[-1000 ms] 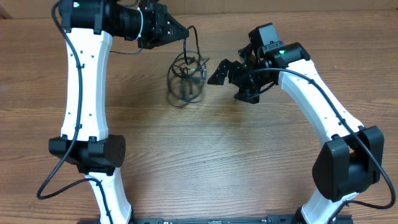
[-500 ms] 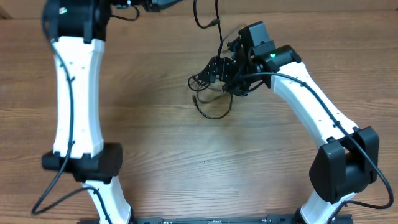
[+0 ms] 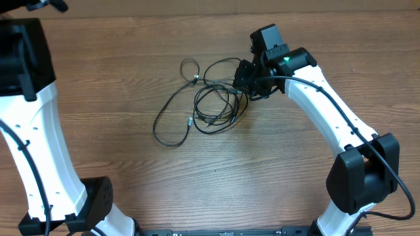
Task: Untangle cables
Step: 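Lift a cable strand high with the left gripper, spreading the coil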
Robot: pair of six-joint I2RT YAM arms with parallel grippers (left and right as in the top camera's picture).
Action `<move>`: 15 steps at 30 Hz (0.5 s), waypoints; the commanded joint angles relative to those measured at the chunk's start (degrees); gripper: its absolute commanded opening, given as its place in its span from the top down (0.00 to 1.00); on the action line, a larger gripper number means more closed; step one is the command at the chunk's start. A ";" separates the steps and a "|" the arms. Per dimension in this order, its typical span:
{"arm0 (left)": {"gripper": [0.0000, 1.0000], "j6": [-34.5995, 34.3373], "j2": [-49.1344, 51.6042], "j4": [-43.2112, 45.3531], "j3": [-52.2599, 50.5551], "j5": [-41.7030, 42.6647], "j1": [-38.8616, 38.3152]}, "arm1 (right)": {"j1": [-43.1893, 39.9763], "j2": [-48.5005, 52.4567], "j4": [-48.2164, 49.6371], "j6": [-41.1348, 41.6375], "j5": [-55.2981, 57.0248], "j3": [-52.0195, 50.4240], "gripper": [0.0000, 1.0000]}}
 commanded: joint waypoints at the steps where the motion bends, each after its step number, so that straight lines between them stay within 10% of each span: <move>1: 0.96 9.81 1.79 -11.45 -0.31 5.64 0.46 | -1.09 -0.87 0.09 -2.47 -6.21 0.37 0.96; 6: 0.96 43.30 2.97 -45.07 -0.39 3.54 0.35 | -3.61 -0.87 -1.77 -6.27 -13.09 2.93 0.62; 10: 0.96 66.62 4.55 -74.75 -0.39 -25.64 -0.37 | -6.82 -0.87 -5.09 -6.27 -13.07 4.42 0.05; 13: 0.84 75.82 7.37 -84.91 -0.39 -54.80 -3.78 | -10.08 -0.87 -7.58 -6.25 -12.85 4.31 0.00; 15: 0.76 80.72 9.92 -86.20 -0.42 -59.04 -6.23 | -11.30 -0.87 -7.69 -6.25 -12.83 4.33 0.00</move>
